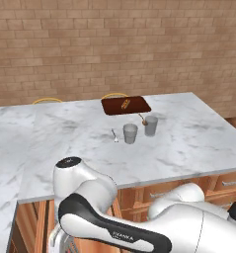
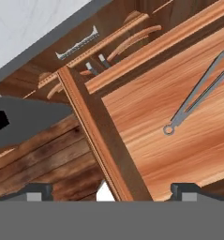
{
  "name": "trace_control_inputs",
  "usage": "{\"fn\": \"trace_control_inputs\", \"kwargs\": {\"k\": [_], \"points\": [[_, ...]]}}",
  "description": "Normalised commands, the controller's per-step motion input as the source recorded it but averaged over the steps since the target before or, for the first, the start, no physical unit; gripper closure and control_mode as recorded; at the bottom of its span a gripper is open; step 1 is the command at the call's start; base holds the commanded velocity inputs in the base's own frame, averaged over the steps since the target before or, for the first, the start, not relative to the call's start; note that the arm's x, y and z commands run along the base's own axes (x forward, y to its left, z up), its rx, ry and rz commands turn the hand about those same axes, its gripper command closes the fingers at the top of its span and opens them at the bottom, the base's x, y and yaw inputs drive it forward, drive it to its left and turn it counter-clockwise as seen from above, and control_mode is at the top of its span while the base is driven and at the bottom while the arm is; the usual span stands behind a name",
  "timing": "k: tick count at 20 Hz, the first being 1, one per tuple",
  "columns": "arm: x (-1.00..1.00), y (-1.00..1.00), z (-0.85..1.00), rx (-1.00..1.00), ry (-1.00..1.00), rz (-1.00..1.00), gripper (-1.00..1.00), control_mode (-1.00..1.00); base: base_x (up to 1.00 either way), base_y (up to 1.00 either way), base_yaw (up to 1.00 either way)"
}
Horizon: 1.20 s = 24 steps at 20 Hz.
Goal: Take the tongs from the drawer on the left and place them on the dining counter next to the tray containing the hot dog.
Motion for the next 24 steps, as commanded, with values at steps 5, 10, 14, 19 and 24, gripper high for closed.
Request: {"fn": "trace_control_inputs", "kwargs": {"k": [5, 10, 14, 19, 24], "points": [[0.31, -0.02, -0.27, -0.09, 0.00, -0.33, -1.00, -1.00, 0.00, 0.00, 0.00], [0.63, -0.42, -0.40, -0.06, 0.00, -0.31, -1.00, -1.00, 0.00, 0.00, 0.00], [0.67, -0.08, -0.34, -0.04, -0.03, -0.18, -1.00, -1.00, 0.00, 0.00, 0.00], [0.48, 0.00, -0.38, -0.02, -0.05, -0.01, -1.00, -1.00, 0.00, 0.00, 0.00], [0.29, 0.00, -0.52, -0.10, -0.07, -0.02, -1.00, -1.00, 0.00, 0.00, 0.00]]}}
